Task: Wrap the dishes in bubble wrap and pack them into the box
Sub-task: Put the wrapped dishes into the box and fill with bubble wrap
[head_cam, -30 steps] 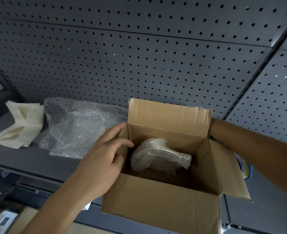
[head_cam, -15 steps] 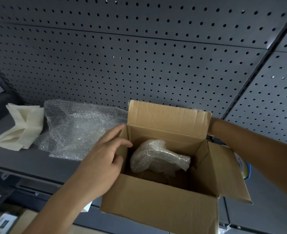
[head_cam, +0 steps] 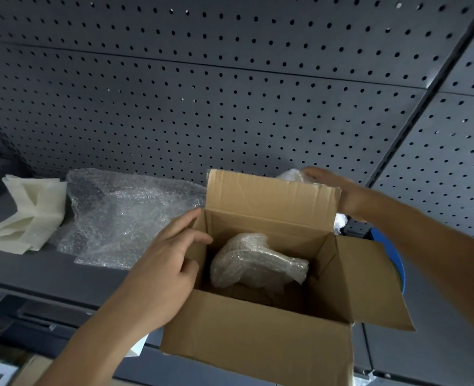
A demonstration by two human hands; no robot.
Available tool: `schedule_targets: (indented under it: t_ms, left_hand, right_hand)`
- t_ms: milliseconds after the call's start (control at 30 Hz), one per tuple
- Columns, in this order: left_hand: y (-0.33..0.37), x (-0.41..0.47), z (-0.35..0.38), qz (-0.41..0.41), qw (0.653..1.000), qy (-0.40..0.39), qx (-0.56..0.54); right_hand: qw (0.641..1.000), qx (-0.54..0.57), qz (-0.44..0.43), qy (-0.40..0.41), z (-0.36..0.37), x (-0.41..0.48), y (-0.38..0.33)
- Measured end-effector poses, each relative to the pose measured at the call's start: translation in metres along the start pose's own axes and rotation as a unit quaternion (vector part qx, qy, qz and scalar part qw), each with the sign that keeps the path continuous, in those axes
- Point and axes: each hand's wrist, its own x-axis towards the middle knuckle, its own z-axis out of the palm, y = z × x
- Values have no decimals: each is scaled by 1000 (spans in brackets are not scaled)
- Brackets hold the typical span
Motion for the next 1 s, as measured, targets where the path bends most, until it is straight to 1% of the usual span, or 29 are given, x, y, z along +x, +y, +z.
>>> schedule_targets:
  t_ms: [67, 167, 200, 300, 400, 533, 633, 700, 767, 867, 1000]
  left_hand:
    - [-1, 1, 0, 2, 1000, -1, 1]
    - [-3, 2, 1, 3, 1000, -1, -2]
    - [-3, 2, 1, 4, 1000, -1, -3]
    - [-4, 3, 1, 2, 1000, 2, -8]
    - [-4, 4, 1, 3, 1000, 7, -8]
    - [-4, 6, 2, 6, 1000, 6, -5]
    - [-3, 6, 2, 8, 1000, 7, -9]
    - [-2, 6, 2, 10, 1000, 5, -9]
    - [0, 5, 1, 9, 1000, 1, -7]
    - [2, 5, 0, 8, 1000, -4, -6]
    - [-2, 6, 1, 5, 1000, -3, -6]
  right_hand:
    - [996, -59, -24, 61, -10, -9, -6]
    - [986, -91, -35, 135, -23, -20, -11]
    - [984, -88, -39, 152, -29, -24, -13]
    - [972, -59, -89, 208, -43, -43, -25]
    - [960, -7, -137, 243, -59, -61, -40]
    - [930, -26, -185, 315, -75, -87, -61]
    - [907, -16, -228, 354, -76, -109, -80]
    - [899, -10, -254, 357, -71, -123, -94]
    - [900, -31, -276, 337, -60, -137, -107]
    - [917, -92, -284, 266, -29, -157, -123]
    - [928, -190, -287, 139, 11, -167, -124]
